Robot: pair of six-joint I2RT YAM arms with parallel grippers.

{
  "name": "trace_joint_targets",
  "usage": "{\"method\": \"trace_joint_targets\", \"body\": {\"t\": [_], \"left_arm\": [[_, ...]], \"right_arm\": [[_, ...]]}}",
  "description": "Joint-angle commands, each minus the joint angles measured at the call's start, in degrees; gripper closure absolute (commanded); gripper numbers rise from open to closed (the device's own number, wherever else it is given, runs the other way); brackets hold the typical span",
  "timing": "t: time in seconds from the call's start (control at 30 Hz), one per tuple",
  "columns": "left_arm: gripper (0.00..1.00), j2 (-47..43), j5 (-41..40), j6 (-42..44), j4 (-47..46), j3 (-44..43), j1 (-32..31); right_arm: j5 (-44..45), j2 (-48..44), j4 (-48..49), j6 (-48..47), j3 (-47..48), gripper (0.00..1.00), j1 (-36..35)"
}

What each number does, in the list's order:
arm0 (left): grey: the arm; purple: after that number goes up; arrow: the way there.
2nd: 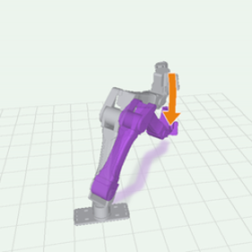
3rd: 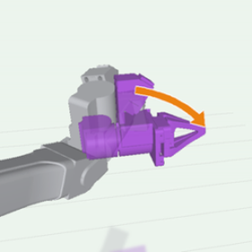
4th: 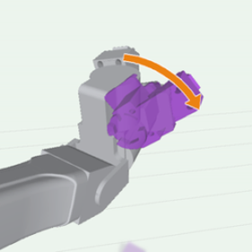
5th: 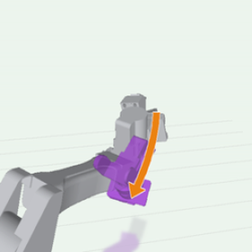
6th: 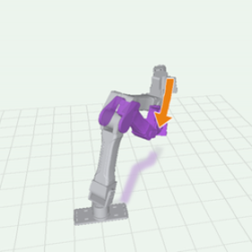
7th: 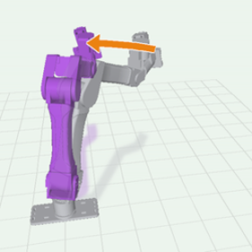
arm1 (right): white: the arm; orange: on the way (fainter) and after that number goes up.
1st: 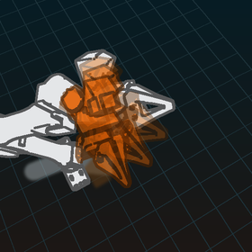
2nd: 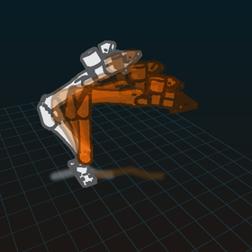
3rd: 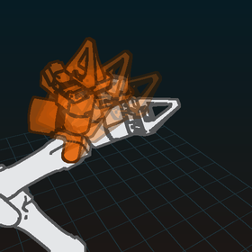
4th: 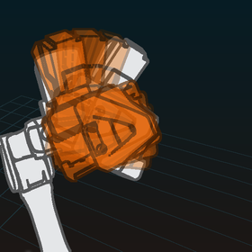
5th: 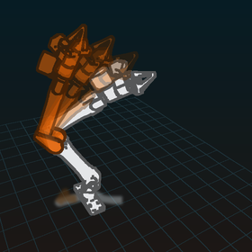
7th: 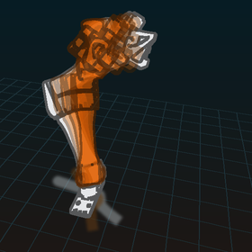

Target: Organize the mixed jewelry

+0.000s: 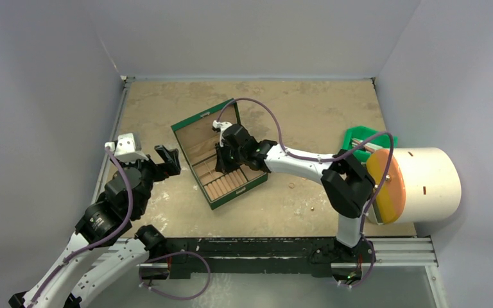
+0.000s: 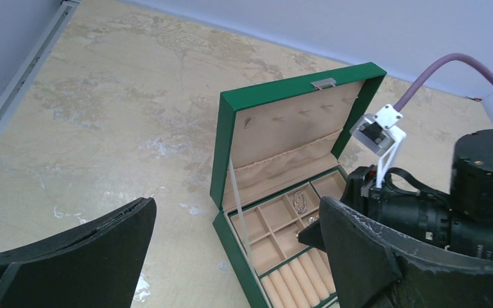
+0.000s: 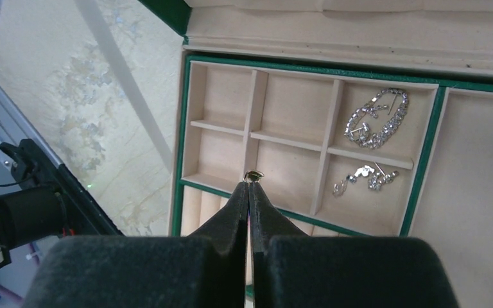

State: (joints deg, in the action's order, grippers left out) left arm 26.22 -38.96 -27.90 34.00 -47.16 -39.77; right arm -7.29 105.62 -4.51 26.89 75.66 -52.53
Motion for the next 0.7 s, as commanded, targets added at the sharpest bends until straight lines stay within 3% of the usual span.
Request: {"method": "trace_joint_targets", "body": {"t": [0.0, 0.53, 0.67], "left_arm": [[0.01, -0.56, 0.55, 0.21, -1.92, -1.94, 0.31], [0.02, -0.80, 0.32, 0.13, -1.84, -1.95, 0.31], [0.01, -0.73, 0.29, 0.14, -1.83, -1.95, 0.31]], "right_arm": [[-0.09, 1.14, -1.20, -0.82, 2.96, 1.00, -0.55], [0.52, 5.60, -1.73, 0.25, 6.23, 1.00, -0.72], [0.67, 5.31, -1.60, 0.50, 6.27, 0.91, -0.73]]}}
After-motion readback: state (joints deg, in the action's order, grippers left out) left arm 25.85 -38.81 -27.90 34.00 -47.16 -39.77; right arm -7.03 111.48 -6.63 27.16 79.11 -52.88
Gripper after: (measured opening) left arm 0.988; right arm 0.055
